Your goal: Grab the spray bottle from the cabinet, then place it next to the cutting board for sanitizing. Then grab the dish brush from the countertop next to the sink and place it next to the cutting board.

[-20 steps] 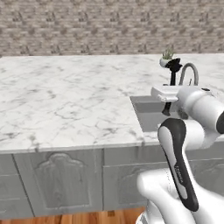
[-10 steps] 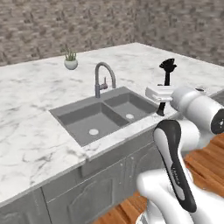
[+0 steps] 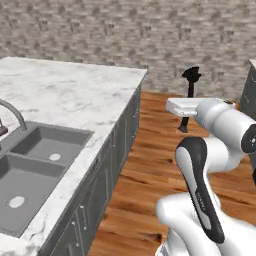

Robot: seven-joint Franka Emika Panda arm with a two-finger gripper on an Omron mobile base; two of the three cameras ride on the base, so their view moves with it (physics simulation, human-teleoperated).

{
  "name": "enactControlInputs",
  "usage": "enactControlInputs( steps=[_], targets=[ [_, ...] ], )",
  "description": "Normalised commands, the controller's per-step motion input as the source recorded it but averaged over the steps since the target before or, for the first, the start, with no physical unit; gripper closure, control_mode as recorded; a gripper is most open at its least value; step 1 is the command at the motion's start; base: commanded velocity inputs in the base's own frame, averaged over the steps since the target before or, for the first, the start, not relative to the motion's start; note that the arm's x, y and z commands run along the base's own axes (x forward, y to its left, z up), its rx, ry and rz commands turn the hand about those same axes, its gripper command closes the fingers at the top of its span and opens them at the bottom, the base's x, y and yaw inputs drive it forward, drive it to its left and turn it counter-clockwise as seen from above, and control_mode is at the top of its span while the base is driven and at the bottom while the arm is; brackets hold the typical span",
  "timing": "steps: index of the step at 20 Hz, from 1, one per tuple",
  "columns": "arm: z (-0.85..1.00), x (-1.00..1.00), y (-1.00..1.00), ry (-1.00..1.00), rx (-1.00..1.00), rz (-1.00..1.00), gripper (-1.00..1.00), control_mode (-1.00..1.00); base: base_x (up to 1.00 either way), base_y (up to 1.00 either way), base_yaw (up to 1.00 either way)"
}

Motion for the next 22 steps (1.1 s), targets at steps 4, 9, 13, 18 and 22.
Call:
enactControlInputs(
  steps=[4, 9, 13, 18, 22],
  targets=[
    [0.0, 0.0, 0.0, 0.0, 0.0, 0.0, 1.0, 1.0, 0.0, 0.0, -1.0],
    [0.0, 0.0, 0.0, 0.0, 0.0, 0.0, 1.0, 1.0, 0.04, 0.0, -0.93],
    [0.0, 0.0, 0.0, 0.0, 0.0, 0.0, 1.0, 1.0, 0.56, 0.39, -0.78],
    [0.0, 0.0, 0.0, 0.0, 0.0, 0.0, 1.0, 1.0, 0.97, 0.89, -0.49],
    [0.0, 0.0, 0.0, 0.0, 0.0, 0.0, 1.0, 1.0, 1.0, 0.79, -0.27]
  ],
)
